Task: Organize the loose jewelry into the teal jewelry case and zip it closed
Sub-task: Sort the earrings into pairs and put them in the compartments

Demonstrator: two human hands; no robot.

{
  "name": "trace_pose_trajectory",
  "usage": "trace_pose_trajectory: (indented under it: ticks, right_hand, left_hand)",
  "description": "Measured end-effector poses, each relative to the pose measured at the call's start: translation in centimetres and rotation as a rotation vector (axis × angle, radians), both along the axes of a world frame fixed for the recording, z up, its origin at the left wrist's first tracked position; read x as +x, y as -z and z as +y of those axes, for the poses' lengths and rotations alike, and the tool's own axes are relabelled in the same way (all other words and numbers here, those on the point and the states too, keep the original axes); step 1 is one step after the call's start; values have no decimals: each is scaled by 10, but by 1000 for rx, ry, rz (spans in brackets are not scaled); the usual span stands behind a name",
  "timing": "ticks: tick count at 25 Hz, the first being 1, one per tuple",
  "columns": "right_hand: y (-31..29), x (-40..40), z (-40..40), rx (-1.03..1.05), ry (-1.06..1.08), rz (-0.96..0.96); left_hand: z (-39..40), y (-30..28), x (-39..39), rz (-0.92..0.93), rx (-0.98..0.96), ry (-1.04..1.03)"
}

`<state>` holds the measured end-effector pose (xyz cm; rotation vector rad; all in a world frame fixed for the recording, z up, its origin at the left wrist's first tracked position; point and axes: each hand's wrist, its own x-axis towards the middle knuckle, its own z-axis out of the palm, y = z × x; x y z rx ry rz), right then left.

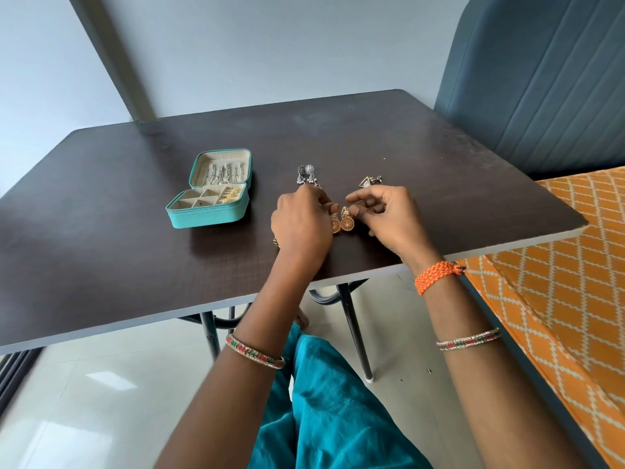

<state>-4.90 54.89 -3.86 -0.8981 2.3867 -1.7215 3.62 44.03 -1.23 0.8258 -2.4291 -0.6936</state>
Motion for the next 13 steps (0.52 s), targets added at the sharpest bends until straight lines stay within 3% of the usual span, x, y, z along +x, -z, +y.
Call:
trace_pose_trajectory:
  ticks: [7, 9, 13]
  right_hand:
    - [-16, -31, 30, -129, 64, -195]
    - [-17, -52, 31, -91, 83, -209]
    - [-13, -79, 12, 10, 129, -50]
  left_hand:
    - [-14, -17, -14, 174, -9, 127]
    - [-13, -23, -31, 141, 10, 162]
    - [-13, -23, -65, -22, 29, 224]
